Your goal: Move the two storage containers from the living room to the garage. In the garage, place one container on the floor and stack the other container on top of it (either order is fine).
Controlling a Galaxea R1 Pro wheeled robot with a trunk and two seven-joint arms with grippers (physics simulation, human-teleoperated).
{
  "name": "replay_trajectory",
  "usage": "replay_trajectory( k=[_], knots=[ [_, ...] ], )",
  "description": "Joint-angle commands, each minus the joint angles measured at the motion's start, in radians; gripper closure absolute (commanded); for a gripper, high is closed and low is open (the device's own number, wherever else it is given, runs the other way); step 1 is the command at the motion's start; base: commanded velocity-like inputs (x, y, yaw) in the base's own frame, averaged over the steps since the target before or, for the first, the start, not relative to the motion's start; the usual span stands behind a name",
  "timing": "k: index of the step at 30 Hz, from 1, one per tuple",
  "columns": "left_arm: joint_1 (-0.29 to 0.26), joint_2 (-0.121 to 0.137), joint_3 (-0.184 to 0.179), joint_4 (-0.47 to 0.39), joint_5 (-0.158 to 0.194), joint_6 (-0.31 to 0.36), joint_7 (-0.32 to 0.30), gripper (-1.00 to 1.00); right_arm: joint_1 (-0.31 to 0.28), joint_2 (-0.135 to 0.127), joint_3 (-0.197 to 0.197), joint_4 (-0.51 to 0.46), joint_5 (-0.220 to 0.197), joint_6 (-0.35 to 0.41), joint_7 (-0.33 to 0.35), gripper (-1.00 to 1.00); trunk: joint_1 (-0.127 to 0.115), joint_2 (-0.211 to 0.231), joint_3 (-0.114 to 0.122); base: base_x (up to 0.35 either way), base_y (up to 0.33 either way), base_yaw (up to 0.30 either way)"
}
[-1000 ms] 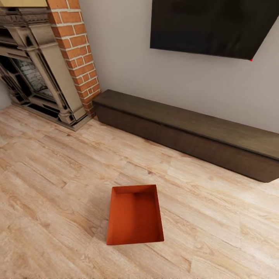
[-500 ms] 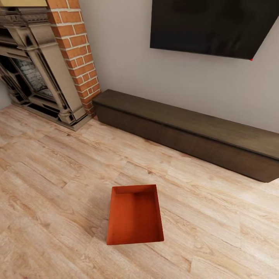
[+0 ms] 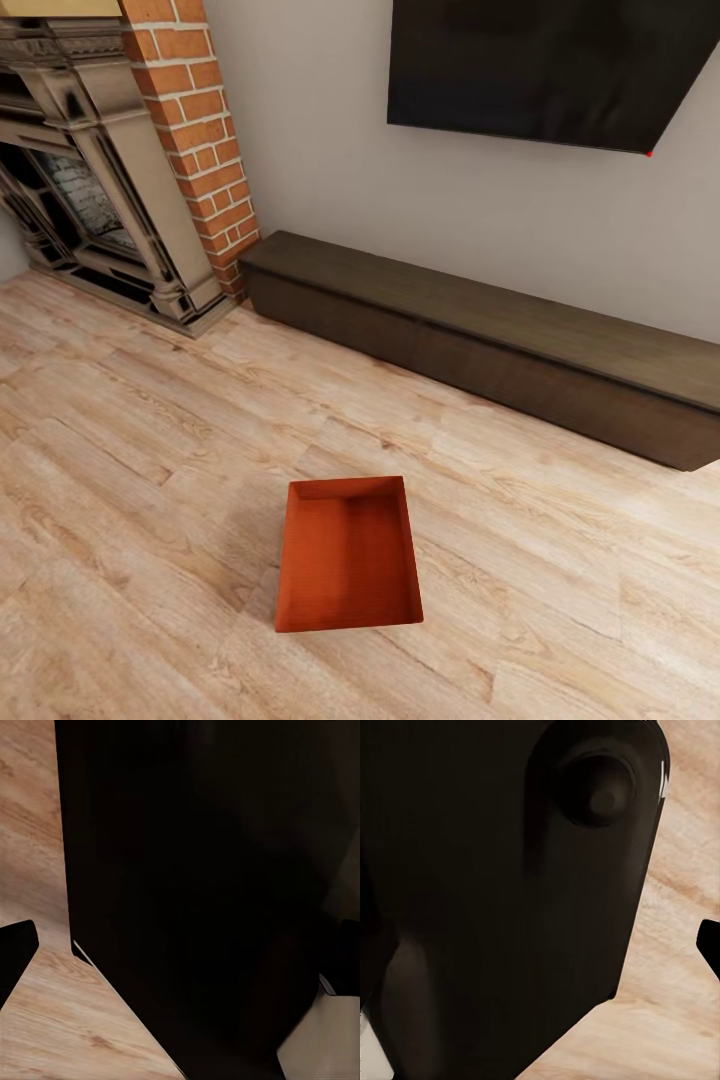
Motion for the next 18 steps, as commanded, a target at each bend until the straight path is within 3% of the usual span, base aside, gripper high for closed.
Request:
replay_trajectory(
  k=[1,18],
  knots=[
    [-0.001,0.0,0.0,0.001,0.008,-0.002,0.002,-1.0,-0.001,0.001,0.008,0.003,-0.009,-0.005,0.0,-1.0,0.0,0.0,-0.001,0.0,0.0,0.0],
    [-0.001,0.0,0.0,0.001,0.008,-0.002,0.002,-1.0,-0.001,0.002,0.009,0.002,-0.007,-0.009,0.0,-1.0,0.0,0.0,-0.001,0.0,0.0,0.0]
  ],
)
